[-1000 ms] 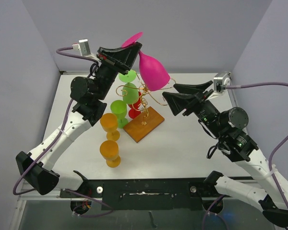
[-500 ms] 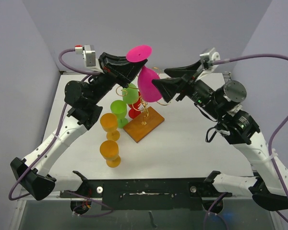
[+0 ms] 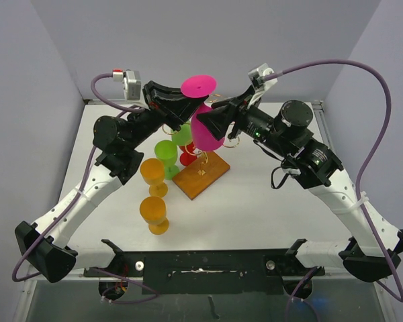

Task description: Place the wine glass upside down on the wine glass rack

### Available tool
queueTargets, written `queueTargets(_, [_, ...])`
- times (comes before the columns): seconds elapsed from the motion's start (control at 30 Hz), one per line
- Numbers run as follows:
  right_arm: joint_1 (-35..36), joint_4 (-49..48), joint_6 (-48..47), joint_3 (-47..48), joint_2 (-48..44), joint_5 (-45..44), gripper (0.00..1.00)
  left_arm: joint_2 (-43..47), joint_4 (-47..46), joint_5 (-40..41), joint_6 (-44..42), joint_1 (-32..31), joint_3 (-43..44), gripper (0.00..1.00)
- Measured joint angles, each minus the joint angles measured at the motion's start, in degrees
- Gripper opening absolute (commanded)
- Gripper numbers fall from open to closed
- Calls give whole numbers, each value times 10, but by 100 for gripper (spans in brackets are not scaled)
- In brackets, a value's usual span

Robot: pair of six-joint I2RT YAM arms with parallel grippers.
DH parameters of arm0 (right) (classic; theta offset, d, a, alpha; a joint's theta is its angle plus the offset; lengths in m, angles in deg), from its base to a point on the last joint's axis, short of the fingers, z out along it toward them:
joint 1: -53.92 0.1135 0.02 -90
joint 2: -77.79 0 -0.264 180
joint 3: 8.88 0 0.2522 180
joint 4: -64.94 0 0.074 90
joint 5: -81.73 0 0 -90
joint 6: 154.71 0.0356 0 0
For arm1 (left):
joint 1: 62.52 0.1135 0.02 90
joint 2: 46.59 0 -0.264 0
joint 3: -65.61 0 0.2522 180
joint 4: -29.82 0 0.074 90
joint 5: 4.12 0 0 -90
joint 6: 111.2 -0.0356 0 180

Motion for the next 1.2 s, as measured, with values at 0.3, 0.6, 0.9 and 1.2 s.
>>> queueTargets(0.3, [7,-2,29,21,25,-18,46,2,-7,-19,25,1,-10,0])
queueTargets(0.6, [10,-4,25,21,27,-14,28,6,-5,-19,71,7,-18,0])
queueTargets(0.9, [11,-31,8,17,27,27,2,22,-2,-16,101,8,-24,0])
queueTargets(1.2, [11,-96,6,-34,6,55,0,34,-7,-15,120,8,-40,9])
